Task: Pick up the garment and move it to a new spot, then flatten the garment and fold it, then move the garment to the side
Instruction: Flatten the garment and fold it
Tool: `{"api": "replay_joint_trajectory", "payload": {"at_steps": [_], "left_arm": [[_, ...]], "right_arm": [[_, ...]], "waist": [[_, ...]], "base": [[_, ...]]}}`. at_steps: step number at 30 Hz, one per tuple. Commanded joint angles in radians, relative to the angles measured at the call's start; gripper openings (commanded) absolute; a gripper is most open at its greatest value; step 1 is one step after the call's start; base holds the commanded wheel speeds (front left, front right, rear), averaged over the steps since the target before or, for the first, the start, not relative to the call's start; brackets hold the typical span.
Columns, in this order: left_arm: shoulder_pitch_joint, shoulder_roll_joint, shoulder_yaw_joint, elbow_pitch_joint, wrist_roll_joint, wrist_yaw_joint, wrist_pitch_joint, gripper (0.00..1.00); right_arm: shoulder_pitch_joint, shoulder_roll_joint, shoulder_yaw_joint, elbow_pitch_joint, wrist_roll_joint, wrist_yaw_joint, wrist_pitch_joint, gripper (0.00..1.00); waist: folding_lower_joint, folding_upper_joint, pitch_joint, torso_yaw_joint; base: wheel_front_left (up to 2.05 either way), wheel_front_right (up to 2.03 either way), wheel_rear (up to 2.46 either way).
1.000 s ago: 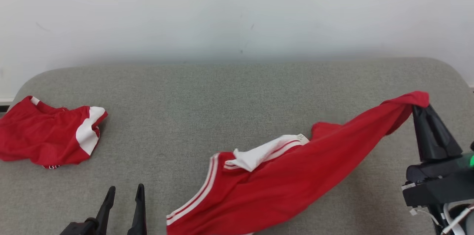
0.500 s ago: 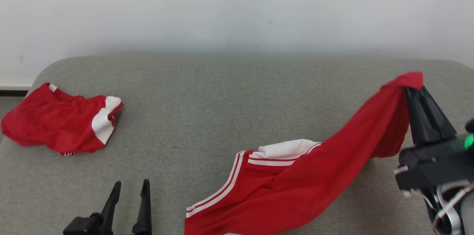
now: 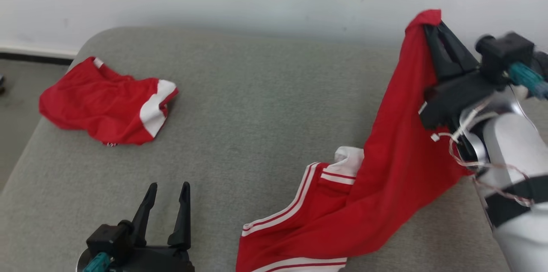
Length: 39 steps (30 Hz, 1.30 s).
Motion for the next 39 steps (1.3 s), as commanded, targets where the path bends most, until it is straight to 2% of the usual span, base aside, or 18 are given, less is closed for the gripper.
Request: {"api": "replay_joint_trajectory", "payload": {"at_steps": [1,5,6,11,12,13,18,24,28,34,39], "left_arm": [[-0.019,0.001,-0.009,0.003,-0.007,0.003,-0.001,1.0],[-0.039,0.001,-0.036,0.009,-0.024,0.003,-0.001,1.0],[-0.039,0.001,-0.036,0.009,-0.024,0.003,-0.001,1.0],[-0.058,0.001,-0.066,0.012,-0.044,0.009,-0.001,1.0],[-0.059,0.001,-0.073,0.013,-0.046,0.009,-0.001,1.0],[-0.062,0.001,-0.078,0.014,-0.049,0.012,-0.001,1.0],[-0.065,0.001,-0.086,0.013,-0.05,0.02,-0.001,1.0],[-0.047,0.001,-0.056,0.015,-0.015,0.018,-0.001,1.0],[-0.029,0.001,-0.026,0.01,0.007,0.013,-0.001,1.0],[0.003,0.001,0.023,-0.006,0.029,0.01,-0.001,1.0],[0.019,0.001,0.04,-0.019,0.042,0.004,-0.001,1.0]], "right_arm": [[-0.056,0.009,0.022,0.074,-0.006,-0.002,-0.023,0.0],[-0.174,0.032,0.065,0.292,-0.006,-0.003,-0.059,0.0],[-0.174,0.032,0.065,0.292,-0.006,-0.003,-0.059,0.0],[-0.296,0.065,0.096,0.533,-0.011,-0.003,-0.122,0.0],[-0.308,0.07,0.104,0.58,-0.014,-0.003,-0.129,0.36],[-0.319,0.073,0.109,0.622,-0.016,-0.003,-0.133,1.0],[-0.362,0.093,0.145,0.748,-0.005,-0.003,-0.191,1.0],[-0.332,0.068,0.161,0.779,0.044,-0.003,-0.249,1.0],[-0.265,0.019,0.14,0.731,0.093,-0.003,-0.259,1.0],[-0.062,-0.067,0.07,0.564,0.135,-0.003,-0.26,1.0],[0.131,-0.094,-0.023,0.455,0.152,-0.003,-0.26,1.0]], "waist": [[-0.0001,-0.0001,0.05,0.058],[-0.0001,-0.0001,0.075,0.092],[-0.0001,-0.0001,0.075,0.092],[-0.0001,-0.0001,0.1,0.12],[-0.0001,-0.0001,0.103,0.123],[-0.0001,-0.0001,0.106,0.125],[-0.0001,-0.0001,0.105,0.114],[-0.0001,-0.0001,0.07,0.061],[-0.0001,-0.0001,0.041,0.022],[-0.0001,-0.0001,0.009,-0.038],[-0.0001,-0.0001,0.004,-0.065]], "base": [[0.0,0.0,0.0],[0.0,0.0,0.0],[0.0,0.0,0.0],[0.0,0.0,0.0],[0.0,0.0,0.0],[0.0,0.0,0.0],[0.0,0.0,0.0],[0.0,0.0,0.0],[0.0,0.0,0.0],[0.0,0.0,0.0],[0.0,0.0,0.0]]}}
